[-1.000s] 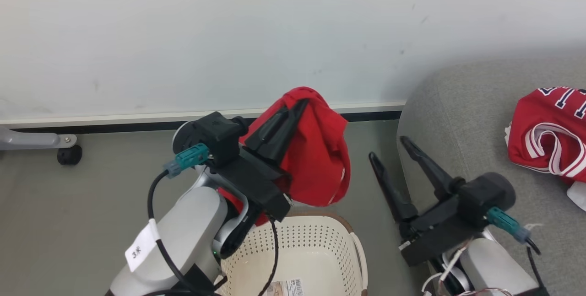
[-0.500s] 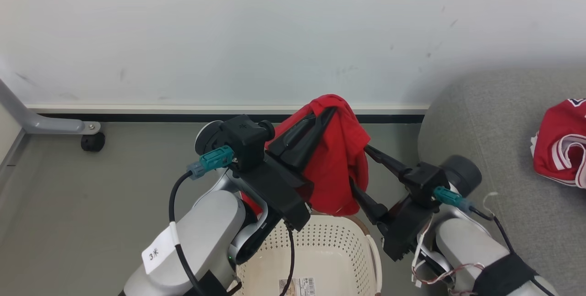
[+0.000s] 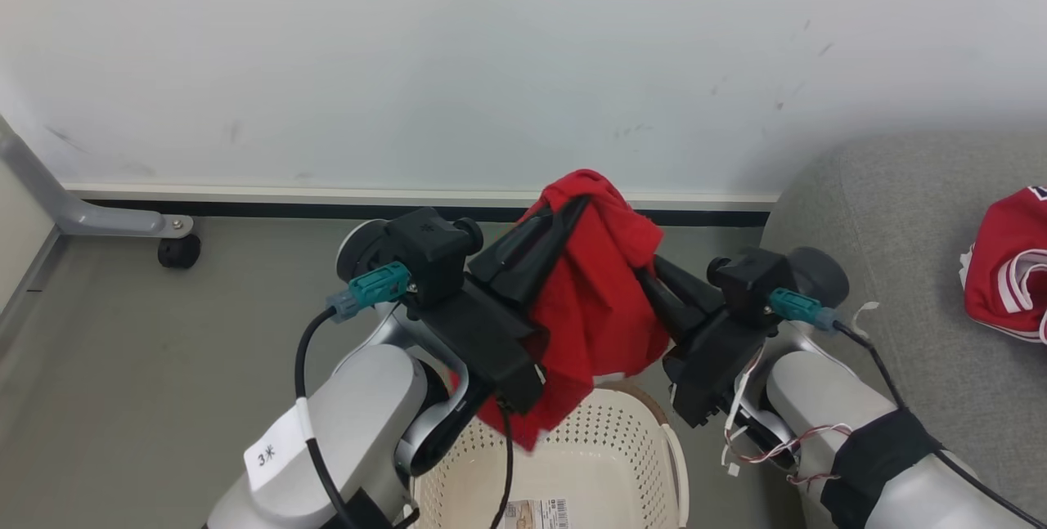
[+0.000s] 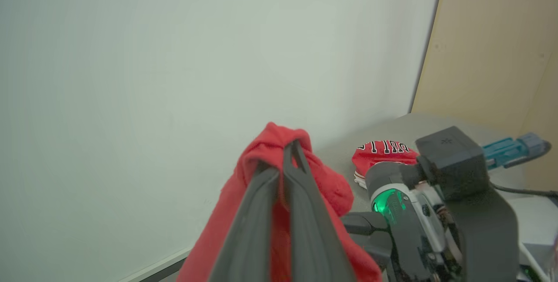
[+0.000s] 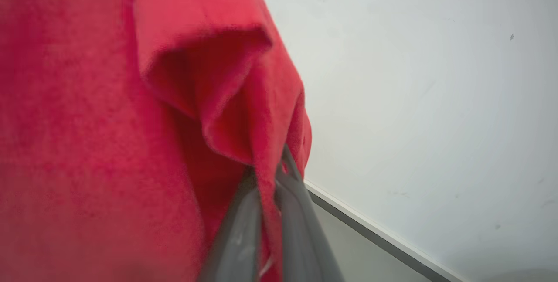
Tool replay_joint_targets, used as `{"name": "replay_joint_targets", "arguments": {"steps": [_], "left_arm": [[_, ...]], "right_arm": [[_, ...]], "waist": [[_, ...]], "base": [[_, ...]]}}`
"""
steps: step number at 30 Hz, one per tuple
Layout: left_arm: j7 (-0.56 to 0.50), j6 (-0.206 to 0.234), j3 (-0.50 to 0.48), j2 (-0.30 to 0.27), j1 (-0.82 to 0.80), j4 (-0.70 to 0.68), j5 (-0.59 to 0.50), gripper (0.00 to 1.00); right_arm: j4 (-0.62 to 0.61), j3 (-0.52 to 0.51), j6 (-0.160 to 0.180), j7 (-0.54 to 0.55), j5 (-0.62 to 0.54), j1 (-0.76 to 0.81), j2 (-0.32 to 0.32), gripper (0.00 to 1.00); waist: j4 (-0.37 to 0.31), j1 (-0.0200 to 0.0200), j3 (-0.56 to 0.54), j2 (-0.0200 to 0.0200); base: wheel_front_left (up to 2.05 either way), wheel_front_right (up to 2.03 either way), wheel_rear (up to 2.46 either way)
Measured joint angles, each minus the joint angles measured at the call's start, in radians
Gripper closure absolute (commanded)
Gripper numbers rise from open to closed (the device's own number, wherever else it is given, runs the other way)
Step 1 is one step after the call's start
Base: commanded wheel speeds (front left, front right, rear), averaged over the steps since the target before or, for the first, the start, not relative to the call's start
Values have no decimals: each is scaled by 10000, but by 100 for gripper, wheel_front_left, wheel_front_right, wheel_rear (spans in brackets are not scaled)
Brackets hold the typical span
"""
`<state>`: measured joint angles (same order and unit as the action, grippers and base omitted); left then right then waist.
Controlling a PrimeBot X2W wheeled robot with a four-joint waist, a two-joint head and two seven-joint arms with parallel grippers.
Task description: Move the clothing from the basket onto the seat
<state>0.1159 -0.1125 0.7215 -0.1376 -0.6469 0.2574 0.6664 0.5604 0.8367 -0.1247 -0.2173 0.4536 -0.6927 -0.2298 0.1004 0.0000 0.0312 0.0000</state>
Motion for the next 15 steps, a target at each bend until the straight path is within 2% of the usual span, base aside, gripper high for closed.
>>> {"name": "replay_joint_targets", "arguments": {"steps": [10,11,13,14,15], "left_arm": [[-121,238,-56,-265,360,-54,4,100],[-180,238,-48,-267,375,-65,15,81],[-188,247,-44,-282,423,-98,15,33],[-226,251,-38,-293,453,-107,21,0],[-276,257,-17,-295,480,-107,36,0]], "right_arm": [[174,-512,0,-234,721,0,-140,100],[176,-652,0,-265,803,1,-151,100],[219,-1062,0,-309,1022,1,-173,100],[238,-1254,2,-313,1116,1,-203,100],[253,-1406,2,-316,1164,2,-236,100]], "waist": [[-282,0,2,0],[-328,0,-4,0],[-423,0,-14,0],[-476,0,-18,0],[-530,0,-21,0]], "base": [[0,0,0],[0,0,0],[0,0,0],[0,0,0],[0,0,0]]}}
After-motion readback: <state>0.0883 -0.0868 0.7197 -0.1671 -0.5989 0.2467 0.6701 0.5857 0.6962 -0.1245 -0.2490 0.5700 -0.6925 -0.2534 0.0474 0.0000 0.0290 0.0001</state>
